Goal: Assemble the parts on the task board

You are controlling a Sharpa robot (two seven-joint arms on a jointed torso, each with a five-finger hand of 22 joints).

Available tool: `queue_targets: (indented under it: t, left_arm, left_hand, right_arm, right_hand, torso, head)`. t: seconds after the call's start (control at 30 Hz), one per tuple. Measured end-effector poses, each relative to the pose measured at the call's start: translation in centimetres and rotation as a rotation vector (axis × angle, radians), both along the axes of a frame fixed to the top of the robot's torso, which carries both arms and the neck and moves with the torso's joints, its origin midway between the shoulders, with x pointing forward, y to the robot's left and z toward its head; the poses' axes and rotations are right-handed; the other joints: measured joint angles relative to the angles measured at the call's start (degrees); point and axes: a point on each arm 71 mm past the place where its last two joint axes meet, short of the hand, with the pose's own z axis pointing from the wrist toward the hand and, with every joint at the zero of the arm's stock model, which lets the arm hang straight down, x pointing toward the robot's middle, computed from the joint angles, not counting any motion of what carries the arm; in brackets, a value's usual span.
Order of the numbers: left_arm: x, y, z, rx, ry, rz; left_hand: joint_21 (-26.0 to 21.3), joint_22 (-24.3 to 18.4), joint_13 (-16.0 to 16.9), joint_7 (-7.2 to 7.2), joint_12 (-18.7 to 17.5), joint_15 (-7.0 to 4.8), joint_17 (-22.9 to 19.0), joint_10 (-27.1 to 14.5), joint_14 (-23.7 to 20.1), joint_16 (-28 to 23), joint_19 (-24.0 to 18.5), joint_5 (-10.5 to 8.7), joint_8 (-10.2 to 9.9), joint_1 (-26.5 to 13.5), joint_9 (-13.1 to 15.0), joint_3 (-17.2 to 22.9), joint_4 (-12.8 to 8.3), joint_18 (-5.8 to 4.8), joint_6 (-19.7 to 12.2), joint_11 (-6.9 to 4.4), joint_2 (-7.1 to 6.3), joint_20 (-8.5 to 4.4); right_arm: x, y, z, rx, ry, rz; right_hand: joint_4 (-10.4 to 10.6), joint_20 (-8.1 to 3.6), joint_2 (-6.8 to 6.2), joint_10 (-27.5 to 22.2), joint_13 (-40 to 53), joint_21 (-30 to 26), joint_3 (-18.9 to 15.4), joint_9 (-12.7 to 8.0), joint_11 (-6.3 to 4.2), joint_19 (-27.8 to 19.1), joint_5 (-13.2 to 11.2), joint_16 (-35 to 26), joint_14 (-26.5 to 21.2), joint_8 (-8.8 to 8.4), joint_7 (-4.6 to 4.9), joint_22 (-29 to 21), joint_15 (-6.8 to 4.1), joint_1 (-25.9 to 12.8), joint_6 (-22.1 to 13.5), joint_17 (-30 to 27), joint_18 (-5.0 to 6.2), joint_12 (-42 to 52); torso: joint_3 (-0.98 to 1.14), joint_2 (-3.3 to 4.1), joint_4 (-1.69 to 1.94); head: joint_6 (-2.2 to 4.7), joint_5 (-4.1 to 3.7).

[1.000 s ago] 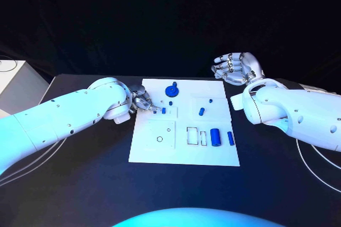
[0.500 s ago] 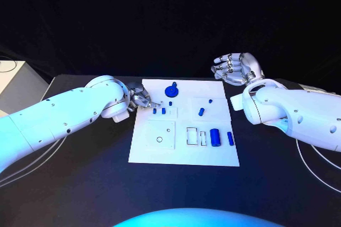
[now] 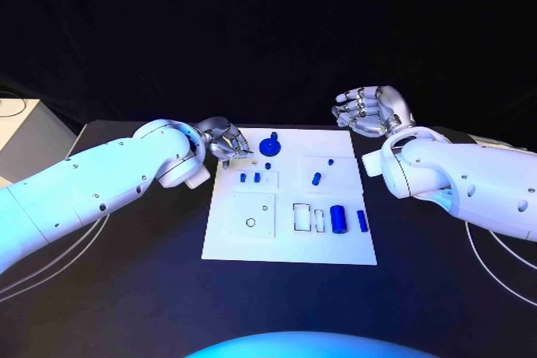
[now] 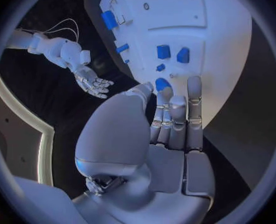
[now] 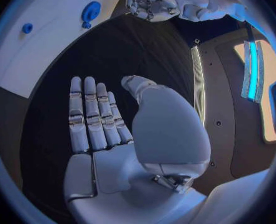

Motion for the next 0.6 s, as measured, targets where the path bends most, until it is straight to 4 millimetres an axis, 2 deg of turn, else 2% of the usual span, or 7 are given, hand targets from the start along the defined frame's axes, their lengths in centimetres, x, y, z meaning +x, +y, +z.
queue_targets:
  t: [0.07,0.1,0.2,0.33,0.6]
  left_arm:
    - [0.0,-0.6,0.3,-0.018,-0.045,-0.036]
    - [-0.1,-0.8,0.3,-0.021,-0.064,-0.053]
    - [-0.2,-1.7,0.4,-0.021,-0.116,-0.101]
    - [-0.3,-3.0,0.3,0.004,-0.191,-0.167]
    - [0.1,-4.1,-0.6,0.12,-0.291,-0.228]
  left_hand:
    - [-0.1,0.4,-3.5,0.58,-3.9,0.76,-6.3,-0.7,-6.2,-4.1,-2.1,-0.04,-1.4,2.7,-3.3,6.1,-1.8,-0.01,0.2,0.72,-2.51,0.32]
    - [0.1,0.9,-4.8,0.58,-5.6,1.06,-7.8,-1.2,-8.0,-5.2,-3.1,-0.24,-1.9,2.9,-4.5,7.7,-2.4,0.0,0.2,1.15,-3.12,0.57]
    - [0.9,1.9,-7.4,0.59,-8.7,1.62,-9.5,-1.8,-10.0,-6.0,-4.8,-0.48,-2.8,2.2,-6.7,9.5,-3.6,0.0,0.2,1.83,-4.44,1.09]
    - [2.5,3.0,-9.7,0.96,-10.6,1.35,-9.1,-0.8,-7.5,-3.0,-4.4,-0.67,-4.4,0.6,-10.0,10.4,-4.6,-0.01,1.3,1.36,-5.69,1.19]
    - [3.0,3.2,-11.3,0.37,-11.3,1.07,-4.9,0.4,-2.5,2.2,-3.2,-0.67,-4.9,-1.4,-12.7,9.9,-5.2,-0.01,2.1,1.07,-6.95,0.97]
  right_arm:
    - [0.0,0.0,0.0,0.001,0.0,-0.001]
    - [0.0,0.0,0.0,0.001,0.0,-0.001]
    - [0.0,0.0,0.0,0.004,0.001,-0.002]
    - [0.1,-0.1,-0.1,0.007,0.004,-0.006]
    - [0.2,-0.2,-0.2,0.013,0.009,-0.009]
  right_hand:
    - [0.0,0.0,0.0,0.0,0.0,0.0,0.0,0.0,0.0,0.0,0.0,0.0,0.0,0.0,0.0,0.0,0.0,0.0,0.0,0.0,0.0,0.0]
    - [0.0,0.0,0.0,0.0,0.0,0.0,0.0,0.0,0.0,0.0,0.0,0.0,0.0,0.0,0.0,-0.1,0.0,0.0,0.0,0.0,0.0,0.0]
    - [-0.3,0.0,0.0,0.0,-0.1,0.0,0.3,0.0,0.0,0.0,0.2,0.0,0.0,0.0,0.0,-0.2,0.0,0.0,0.0,0.0,0.0,0.2]
    - [-0.3,0.0,0.0,0.0,-0.1,0.0,0.3,0.0,0.0,0.0,0.2,0.0,0.0,0.0,0.0,-0.2,0.0,0.0,0.0,0.0,0.0,0.2]
    - [-0.3,0.0,0.0,0.0,-0.1,0.0,0.3,0.0,0.0,0.0,0.2,0.0,0.0,0.0,0.0,-0.2,0.0,0.0,0.0,0.0,0.0,0.2]
  torso:
    - [0.01,0.0,0.0]
    - [0.01,0.0,0.01]
    - [0.01,0.0,0.02]
    - [0.0,0.01,0.0]
    - [-0.01,0.05,-0.13]
  head:
    - [0.09,-0.05]
    - [0.15,-0.09]
    - [0.34,-0.17]
    - [0.65,-0.19]
    - [1.11,-0.32]
